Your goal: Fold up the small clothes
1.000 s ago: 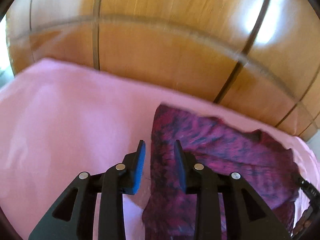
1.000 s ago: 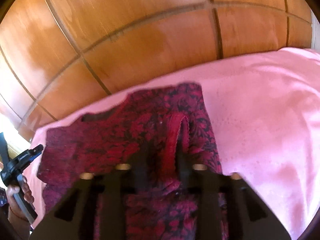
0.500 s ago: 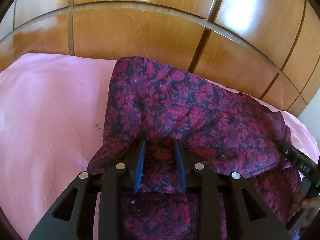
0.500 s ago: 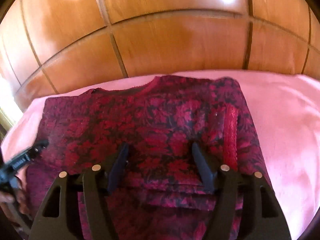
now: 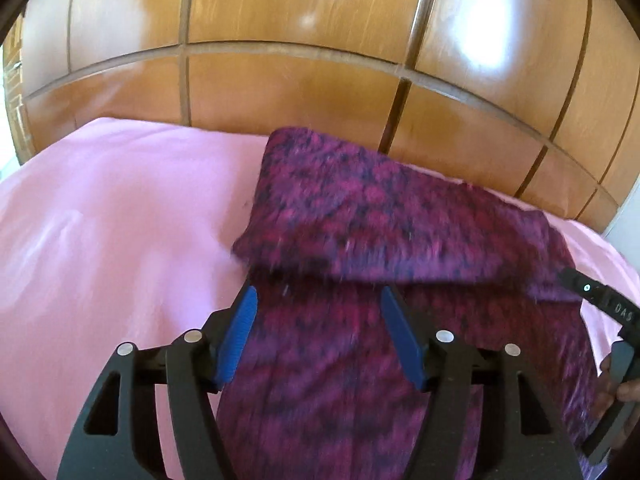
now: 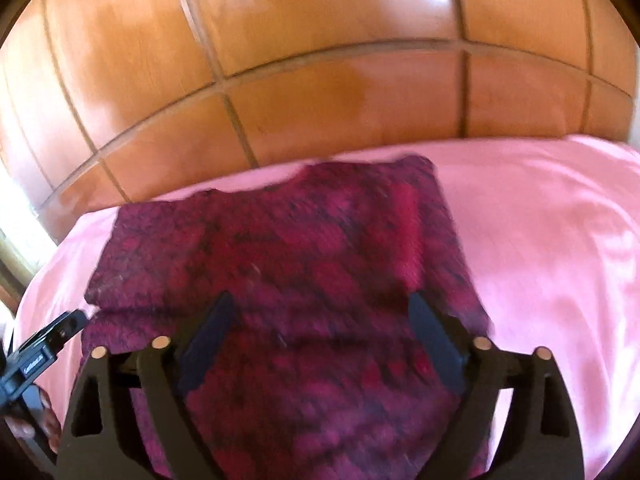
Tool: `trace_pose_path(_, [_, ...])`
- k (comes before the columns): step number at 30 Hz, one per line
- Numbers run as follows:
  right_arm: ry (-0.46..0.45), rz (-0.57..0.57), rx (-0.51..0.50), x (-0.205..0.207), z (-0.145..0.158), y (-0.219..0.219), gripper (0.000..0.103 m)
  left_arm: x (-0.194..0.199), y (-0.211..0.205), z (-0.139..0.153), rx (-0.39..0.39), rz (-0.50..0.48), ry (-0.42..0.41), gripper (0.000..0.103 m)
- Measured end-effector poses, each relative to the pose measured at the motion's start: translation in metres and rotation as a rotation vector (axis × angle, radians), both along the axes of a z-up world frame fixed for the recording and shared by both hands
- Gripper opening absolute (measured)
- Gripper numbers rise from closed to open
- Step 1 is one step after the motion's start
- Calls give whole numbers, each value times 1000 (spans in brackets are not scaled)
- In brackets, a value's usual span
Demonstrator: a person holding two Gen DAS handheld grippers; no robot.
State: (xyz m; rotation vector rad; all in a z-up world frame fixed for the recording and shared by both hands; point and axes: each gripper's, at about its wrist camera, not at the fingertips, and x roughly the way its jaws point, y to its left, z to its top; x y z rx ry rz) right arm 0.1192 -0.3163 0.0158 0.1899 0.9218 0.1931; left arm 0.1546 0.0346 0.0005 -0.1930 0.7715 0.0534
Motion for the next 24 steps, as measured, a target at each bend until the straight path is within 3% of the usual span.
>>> trace_pose_path(6, [107, -20, 31, -41, -12, -25, 97, -44, 0, -13, -18, 2, 49, 69])
trace_pose_path(12, [85, 86, -19, -98, -8, -24, 101, -89, 8, -24, 31, 48, 44, 76])
trace_pose_path(18, [84, 84, 0, -143, -2, -40, 101, -130, 30, -33, -62, 37, 81, 76])
trace_pose_path(24, [167, 23, 114, -181, -16, -72, 101, -173, 45, -45, -128, -24, 101, 76])
